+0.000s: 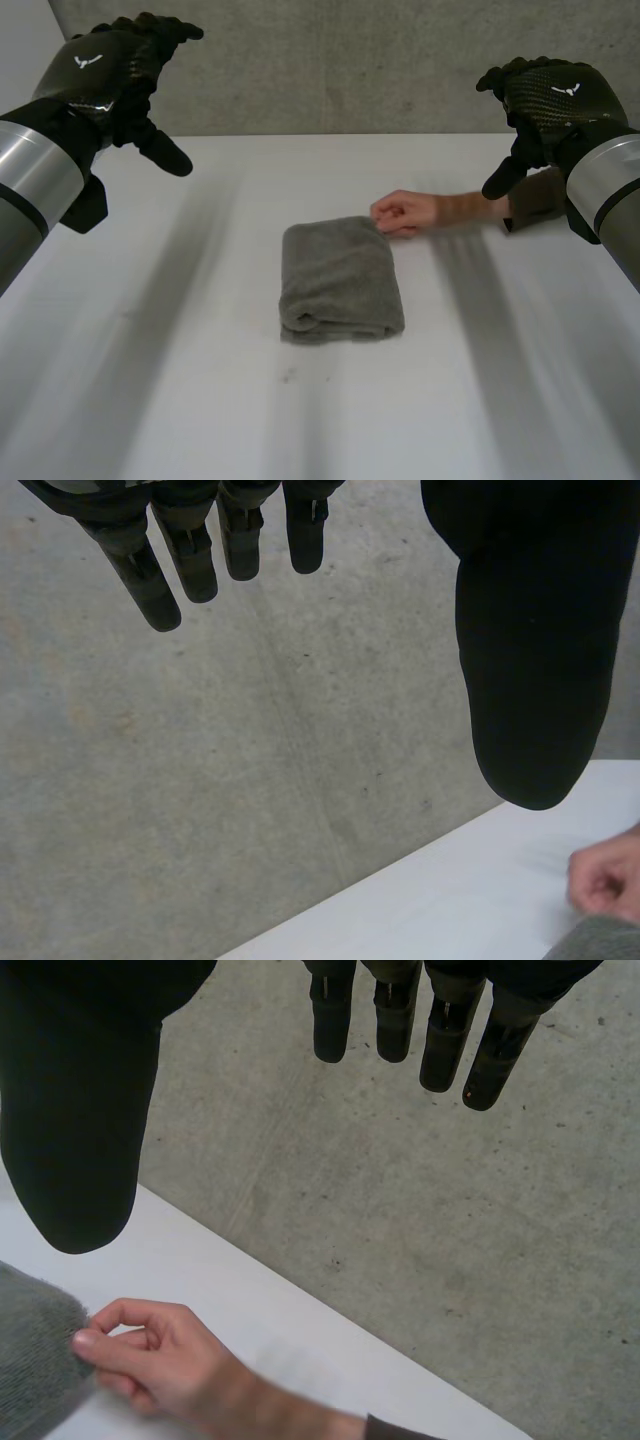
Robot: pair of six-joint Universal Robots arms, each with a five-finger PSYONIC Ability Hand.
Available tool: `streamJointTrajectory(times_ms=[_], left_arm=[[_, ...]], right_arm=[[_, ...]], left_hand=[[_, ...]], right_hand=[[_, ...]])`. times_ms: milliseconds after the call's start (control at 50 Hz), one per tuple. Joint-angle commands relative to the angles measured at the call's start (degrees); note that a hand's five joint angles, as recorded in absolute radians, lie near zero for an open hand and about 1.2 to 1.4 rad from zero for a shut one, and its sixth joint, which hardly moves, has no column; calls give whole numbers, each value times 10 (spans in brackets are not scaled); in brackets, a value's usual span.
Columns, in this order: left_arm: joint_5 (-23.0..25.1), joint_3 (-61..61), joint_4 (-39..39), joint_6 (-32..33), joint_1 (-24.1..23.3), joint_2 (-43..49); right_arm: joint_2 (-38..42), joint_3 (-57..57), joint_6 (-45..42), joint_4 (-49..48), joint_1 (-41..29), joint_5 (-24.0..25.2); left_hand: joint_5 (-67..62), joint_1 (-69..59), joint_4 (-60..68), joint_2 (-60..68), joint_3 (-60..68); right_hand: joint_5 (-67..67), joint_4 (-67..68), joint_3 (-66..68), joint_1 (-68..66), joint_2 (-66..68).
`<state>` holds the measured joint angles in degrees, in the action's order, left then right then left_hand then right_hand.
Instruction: Fold the towel.
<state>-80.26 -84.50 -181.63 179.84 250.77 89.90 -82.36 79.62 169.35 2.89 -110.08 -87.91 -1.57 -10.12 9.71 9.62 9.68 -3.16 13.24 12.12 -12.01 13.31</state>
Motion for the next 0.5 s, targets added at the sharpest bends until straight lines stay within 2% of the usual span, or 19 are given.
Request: streamJointTrajectory(times_ms=[20,500], left_arm=[[5,-9,-3,-1,-2,14],[5,-11,-4,-1,-3,25]], right_arm=[[1,5,-2,-2,-1,-1],[7,10,-2,-3,-4,-1]], left_hand=[[14,-1,5,6,5],[14,-1,5,6,5]], right_hand=[[32,-32,-21,20,-33],[32,-32,-21,20,-33]])
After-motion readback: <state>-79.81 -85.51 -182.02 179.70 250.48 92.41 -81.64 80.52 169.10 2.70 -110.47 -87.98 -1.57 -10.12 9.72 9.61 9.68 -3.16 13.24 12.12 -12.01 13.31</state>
